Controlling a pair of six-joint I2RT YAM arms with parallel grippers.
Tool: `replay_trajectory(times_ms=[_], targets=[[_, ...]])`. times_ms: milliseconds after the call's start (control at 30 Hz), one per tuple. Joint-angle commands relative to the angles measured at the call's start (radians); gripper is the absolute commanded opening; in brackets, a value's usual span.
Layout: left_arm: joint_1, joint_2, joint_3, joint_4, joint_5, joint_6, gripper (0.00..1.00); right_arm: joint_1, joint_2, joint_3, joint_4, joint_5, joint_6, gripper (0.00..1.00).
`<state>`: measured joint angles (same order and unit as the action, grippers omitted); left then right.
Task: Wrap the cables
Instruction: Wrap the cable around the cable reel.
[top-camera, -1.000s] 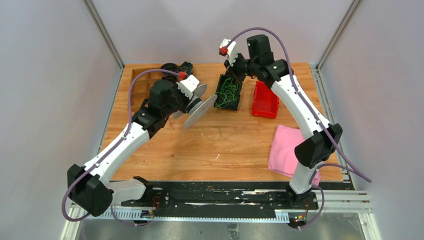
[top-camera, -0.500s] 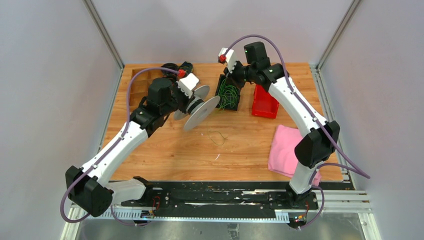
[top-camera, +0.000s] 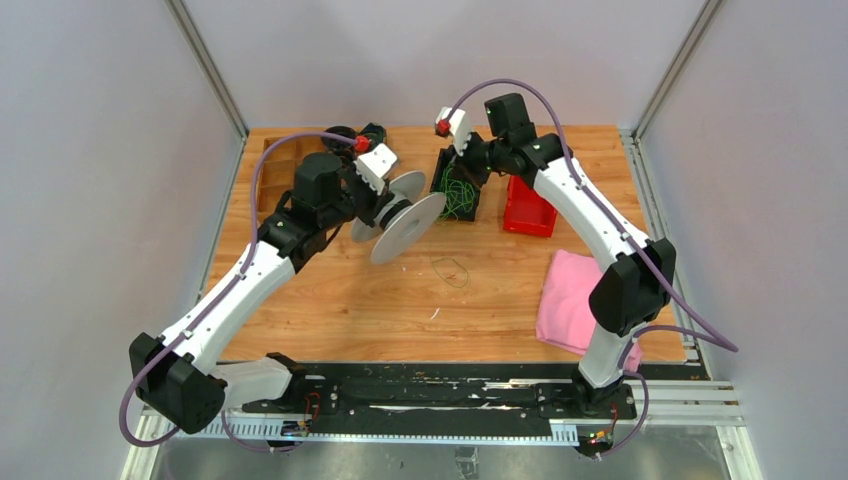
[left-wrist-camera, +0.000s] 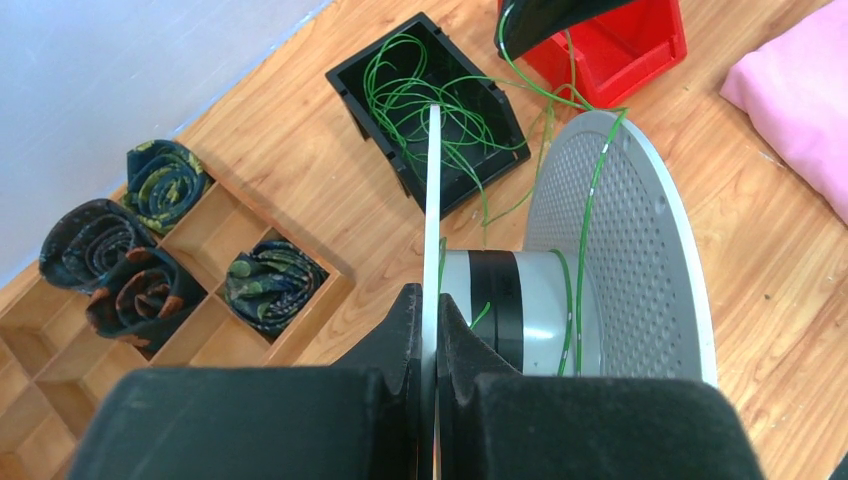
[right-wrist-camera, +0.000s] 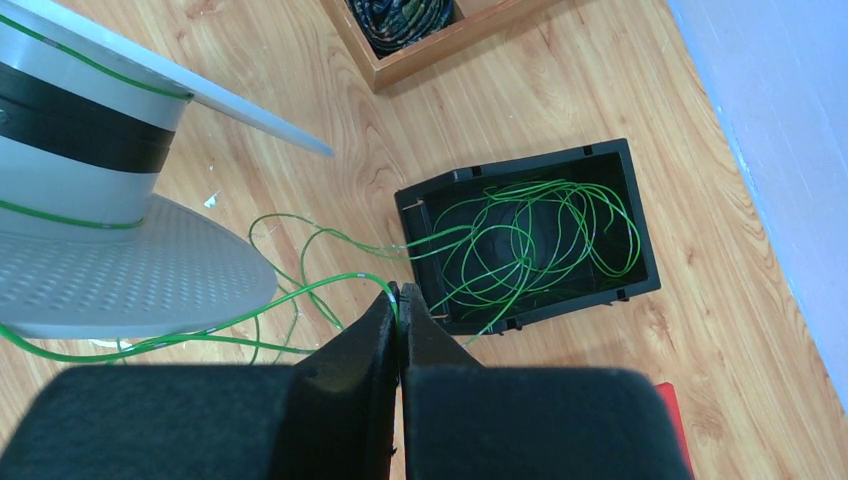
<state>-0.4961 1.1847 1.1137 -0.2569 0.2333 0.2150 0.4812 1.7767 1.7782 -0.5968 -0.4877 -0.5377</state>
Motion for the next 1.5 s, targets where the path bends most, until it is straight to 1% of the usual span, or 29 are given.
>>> replay_trajectory(times_ms=[0, 100, 267, 533, 967, 1467], targets=[[-0.006, -0.030, 0.054, 0.036, 0.041, -0.008, 0.00, -0.014, 0.007, -0.022, 0.020, 0.019, -0.005, 0.01], [-0.006, -0.030, 0.059, 0.025, 0.039, 0.007, 0.00, -0.022, -0.001, -0.036, 0.031, 0.044, -0.008, 0.01], [0.003, -0.035, 0.064, 0.012, 0.057, 0.010, 0.00, -0.065, -0.016, -0.047, 0.041, 0.042, -0.001, 0.01], [0.034, -0.045, 0.074, 0.021, 0.058, -0.023, 0.00, -0.143, -0.062, -0.121, 0.053, 0.000, 0.004, 0.01], [0.076, -0.039, 0.123, 0.050, 0.128, -0.159, 0.00, -0.150, -0.110, -0.255, 0.092, -0.090, 0.026, 0.01], [0.169, -0.037, 0.175, 0.098, 0.079, -0.396, 0.00, -0.149, -0.126, -0.337, 0.145, -0.147, 0.092, 0.01]])
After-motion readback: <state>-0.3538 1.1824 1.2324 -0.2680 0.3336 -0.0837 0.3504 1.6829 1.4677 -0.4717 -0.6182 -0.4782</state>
